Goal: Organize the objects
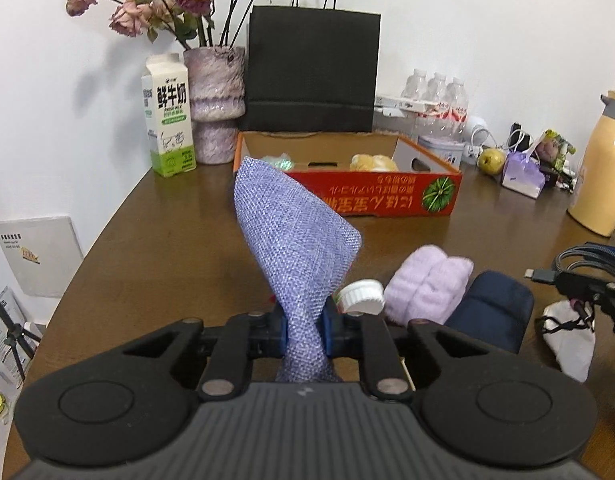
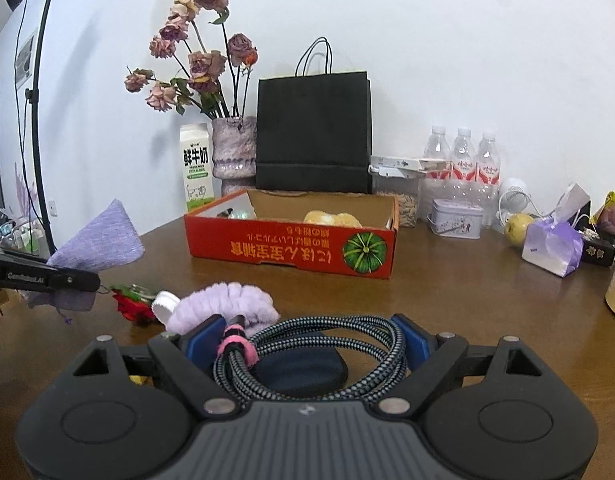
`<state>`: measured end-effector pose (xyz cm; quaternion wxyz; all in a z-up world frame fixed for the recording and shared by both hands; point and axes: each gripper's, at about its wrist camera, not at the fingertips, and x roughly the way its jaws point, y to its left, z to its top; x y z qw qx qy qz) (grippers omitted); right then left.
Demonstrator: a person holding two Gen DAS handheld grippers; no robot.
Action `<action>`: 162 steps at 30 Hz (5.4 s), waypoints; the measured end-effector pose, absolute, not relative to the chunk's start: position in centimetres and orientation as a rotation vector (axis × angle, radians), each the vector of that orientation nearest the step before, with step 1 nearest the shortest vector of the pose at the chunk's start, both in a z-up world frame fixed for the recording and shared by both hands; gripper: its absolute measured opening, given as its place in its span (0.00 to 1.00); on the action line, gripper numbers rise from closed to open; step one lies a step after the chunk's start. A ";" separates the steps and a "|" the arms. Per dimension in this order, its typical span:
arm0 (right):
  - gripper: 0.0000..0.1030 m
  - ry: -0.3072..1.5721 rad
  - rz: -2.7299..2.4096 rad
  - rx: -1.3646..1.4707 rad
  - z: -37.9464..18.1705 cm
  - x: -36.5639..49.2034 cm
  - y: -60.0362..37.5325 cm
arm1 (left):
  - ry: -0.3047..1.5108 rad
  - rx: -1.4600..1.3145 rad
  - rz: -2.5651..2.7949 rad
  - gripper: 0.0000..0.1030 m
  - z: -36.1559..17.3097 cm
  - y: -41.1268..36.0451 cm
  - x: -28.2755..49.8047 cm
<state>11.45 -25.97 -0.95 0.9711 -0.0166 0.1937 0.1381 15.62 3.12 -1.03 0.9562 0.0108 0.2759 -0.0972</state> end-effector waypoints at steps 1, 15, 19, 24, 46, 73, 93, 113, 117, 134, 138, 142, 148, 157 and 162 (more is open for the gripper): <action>0.85 0.386 0.281 -0.033 -0.8 11.6 -25.9 | 0.557 0.020 -0.195 0.16 -0.8 2.9 15.8; 0.85 0.307 0.296 -0.030 2.0 15.0 -24.2 | 0.518 -0.019 -0.228 0.16 1.4 0.0 19.6; 0.85 0.296 0.300 -0.027 2.6 16.4 -23.9 | 0.513 -0.030 -0.233 0.16 1.7 -0.7 21.1; 0.85 0.285 0.306 -0.027 3.3 18.3 -23.2 | 0.503 -0.044 -0.233 0.16 2.4 -1.6 23.3; 0.85 0.231 0.302 -0.037 6.6 27.2 -21.7 | 0.468 -0.154 -0.238 0.16 4.6 -3.8 31.7; 0.85 0.298 0.287 0.009 4.3 40.6 -20.3 | 0.502 -0.245 -0.160 0.16 3.6 -1.7 43.0; 0.85 0.323 0.217 0.067 -0.1 45.0 -22.6 | 0.529 -0.226 -0.137 0.16 0.7 -2.3 46.5; 1.00 0.383 0.206 0.042 0.2 45.0 -22.8 | 0.519 -0.208 -0.080 1.00 0.7 -2.5 46.3; 1.00 0.393 0.205 0.041 0.4 44.8 -22.8 | 0.533 -0.222 -0.063 1.00 0.7 -2.2 46.3; 1.00 0.418 0.207 0.001 1.9 43.1 -22.2 | 0.513 -0.231 -0.046 1.00 2.3 -1.9 44.6; 1.00 0.414 0.202 -0.013 2.4 42.4 -22.2 | 0.497 -0.228 -0.046 1.00 2.8 -1.9 43.8; 1.00 0.407 0.199 -0.018 2.8 41.6 -22.3 | 0.487 -0.222 -0.044 1.00 3.1 -1.8 43.0; 1.00 0.398 0.209 -0.024 3.2 40.2 -22.3 | 0.485 -0.212 -0.042 1.00 3.1 -1.5 41.7; 1.00 0.384 0.212 -0.029 3.4 37.5 -22.7 | 0.494 -0.202 -0.031 1.00 2.7 -0.6 39.8; 1.00 0.374 0.211 -0.024 3.4 35.9 -23.1 | 0.498 -0.197 -0.023 1.00 2.4 0.0 38.7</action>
